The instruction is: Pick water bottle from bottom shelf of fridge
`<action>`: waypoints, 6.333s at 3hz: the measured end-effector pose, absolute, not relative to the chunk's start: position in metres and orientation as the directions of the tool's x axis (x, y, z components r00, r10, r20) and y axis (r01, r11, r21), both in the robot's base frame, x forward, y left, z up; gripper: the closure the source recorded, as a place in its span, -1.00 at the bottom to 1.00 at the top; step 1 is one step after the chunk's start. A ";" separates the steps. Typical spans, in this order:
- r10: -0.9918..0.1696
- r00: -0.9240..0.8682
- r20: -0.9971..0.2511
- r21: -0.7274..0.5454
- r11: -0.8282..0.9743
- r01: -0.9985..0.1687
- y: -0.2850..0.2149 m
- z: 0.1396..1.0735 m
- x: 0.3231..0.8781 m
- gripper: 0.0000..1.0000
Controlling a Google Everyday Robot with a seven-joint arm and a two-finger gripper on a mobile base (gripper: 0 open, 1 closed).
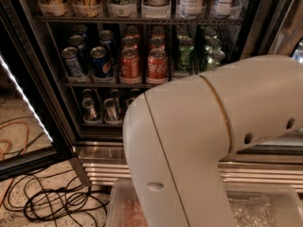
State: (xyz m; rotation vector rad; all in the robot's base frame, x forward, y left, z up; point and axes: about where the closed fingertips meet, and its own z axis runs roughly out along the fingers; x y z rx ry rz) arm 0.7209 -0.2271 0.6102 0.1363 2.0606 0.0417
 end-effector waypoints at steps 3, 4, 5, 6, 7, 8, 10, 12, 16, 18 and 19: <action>0.125 -0.464 -0.877 0.095 0.992 0.087 -0.227 0.608 0.725 -0.50; 0.130 -0.468 -0.874 0.103 0.991 0.083 -0.225 0.607 0.727 -0.13; 0.130 -0.468 -0.874 0.103 0.991 0.083 -0.225 0.607 0.727 0.34; 0.130 -0.468 -0.874 0.103 0.991 0.082 -0.225 0.607 0.727 0.80; 0.130 -0.468 -0.874 0.103 0.991 0.082 -0.225 0.607 0.727 1.00; 0.136 -0.479 -0.867 0.119 0.991 0.065 -0.219 0.611 0.725 1.00; 0.136 -0.489 -0.862 0.123 0.991 0.058 -0.216 0.612 0.721 1.00; 0.115 -0.512 -0.851 0.116 0.993 0.029 -0.204 0.609 0.720 1.00; 0.107 -0.505 -0.857 0.116 0.993 0.014 -0.204 0.619 0.712 1.00; 0.084 -0.515 -0.853 0.109 0.994 -0.020 -0.198 0.622 0.703 1.00; 0.083 -0.512 -0.855 0.112 0.993 -0.027 -0.196 0.625 0.702 1.00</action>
Offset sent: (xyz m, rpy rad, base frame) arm 0.0394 -0.0260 -0.0121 0.0408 -0.0346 -0.0599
